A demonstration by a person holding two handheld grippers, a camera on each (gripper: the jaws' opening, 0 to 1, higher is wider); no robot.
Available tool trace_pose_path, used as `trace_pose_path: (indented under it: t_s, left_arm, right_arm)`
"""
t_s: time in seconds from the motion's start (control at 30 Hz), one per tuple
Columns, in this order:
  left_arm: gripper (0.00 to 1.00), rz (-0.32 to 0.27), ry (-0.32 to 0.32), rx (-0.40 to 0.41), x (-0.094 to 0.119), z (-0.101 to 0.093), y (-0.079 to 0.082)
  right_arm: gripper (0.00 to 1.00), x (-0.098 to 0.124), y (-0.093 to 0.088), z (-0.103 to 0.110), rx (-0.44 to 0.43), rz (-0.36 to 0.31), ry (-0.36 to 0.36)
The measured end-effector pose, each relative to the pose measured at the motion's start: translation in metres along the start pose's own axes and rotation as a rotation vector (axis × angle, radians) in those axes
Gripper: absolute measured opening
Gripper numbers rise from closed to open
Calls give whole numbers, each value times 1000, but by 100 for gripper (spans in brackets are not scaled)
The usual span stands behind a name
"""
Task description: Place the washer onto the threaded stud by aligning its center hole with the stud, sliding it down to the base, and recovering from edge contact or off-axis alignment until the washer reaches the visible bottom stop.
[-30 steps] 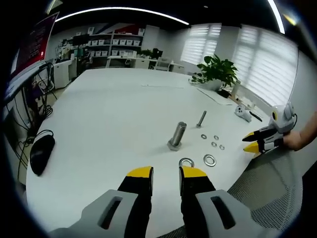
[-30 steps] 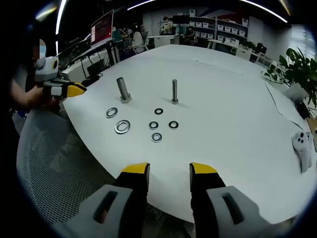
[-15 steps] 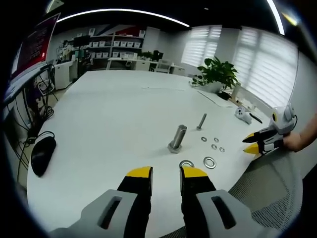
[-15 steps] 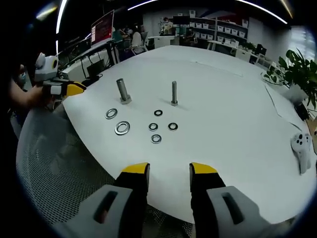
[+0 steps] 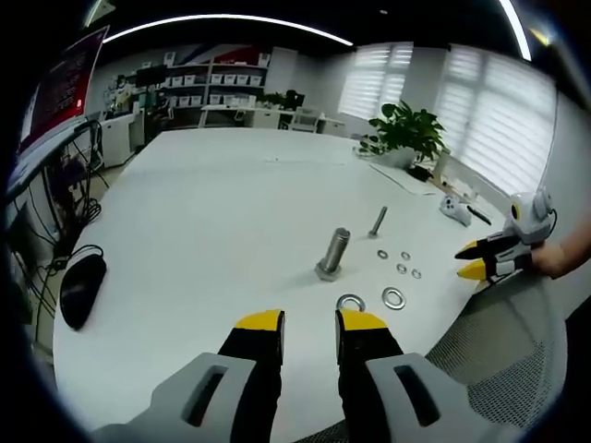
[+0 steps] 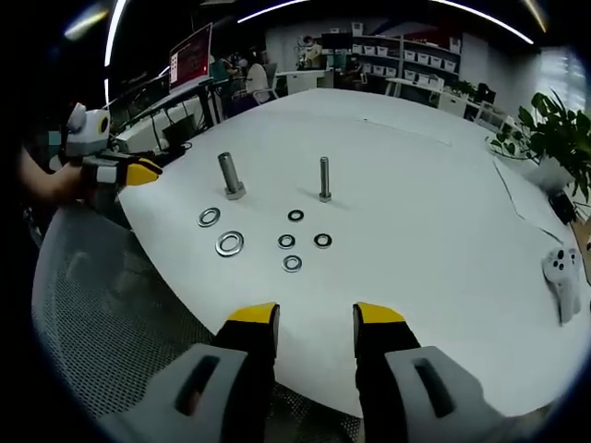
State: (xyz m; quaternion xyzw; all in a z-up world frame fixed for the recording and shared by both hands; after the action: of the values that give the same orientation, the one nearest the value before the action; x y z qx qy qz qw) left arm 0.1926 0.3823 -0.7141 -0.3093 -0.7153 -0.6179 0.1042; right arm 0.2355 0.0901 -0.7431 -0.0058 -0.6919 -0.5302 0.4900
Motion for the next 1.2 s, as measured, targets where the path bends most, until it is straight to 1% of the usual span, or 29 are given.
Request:
trace_pose_path:
  t_s: [0.13, 0.3, 0.37, 0.5, 0.67, 0.77, 0.87, 1.2]
  left_arm:
    - [20, 12, 6, -4, 0, 1, -2]
    - [20, 35, 22, 7, -1, 4, -5]
    - [20, 48, 23, 4, -1, 3, -7]
    - [20, 70, 21, -13, -4, 0, -10]
    - [20, 92, 23, -28, -6, 0, -13]
    - [20, 115, 25, -47, -8, -1, -16]
    - [20, 126, 25, -59, -9, -2, -16]
    - [21, 151, -15, -92, -13, -14, -12]
  right_arm:
    - [35, 0, 2, 1, -1, -10, 6]
    - [34, -1, 1, 2, 4, -4, 15]
    - [34, 0, 3, 2, 1, -16, 18]
    - [34, 1, 6, 0, -17, -43, 20]
    - [34, 1, 9, 1, -28, -59, 34]
    - [34, 2, 11, 1, -33, -66, 41]
    - [34, 2, 12, 0, -39, -74, 43]
    - [34, 0, 11, 2, -41, -68, 60]
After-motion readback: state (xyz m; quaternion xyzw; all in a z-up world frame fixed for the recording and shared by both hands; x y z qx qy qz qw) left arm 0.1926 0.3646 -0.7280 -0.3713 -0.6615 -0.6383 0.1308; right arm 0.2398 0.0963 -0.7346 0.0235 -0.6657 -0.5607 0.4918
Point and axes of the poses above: the point that each gripper's makers call its tool centre point, and the gripper's own axes: x roughly backward along the fingers, z roughly to its left, y roughly out of its top, the point moved 2 cm from there along x, roughly backward along the fingers, and after that the axes turned 2 degrees about -z, right-handed, at the moved point
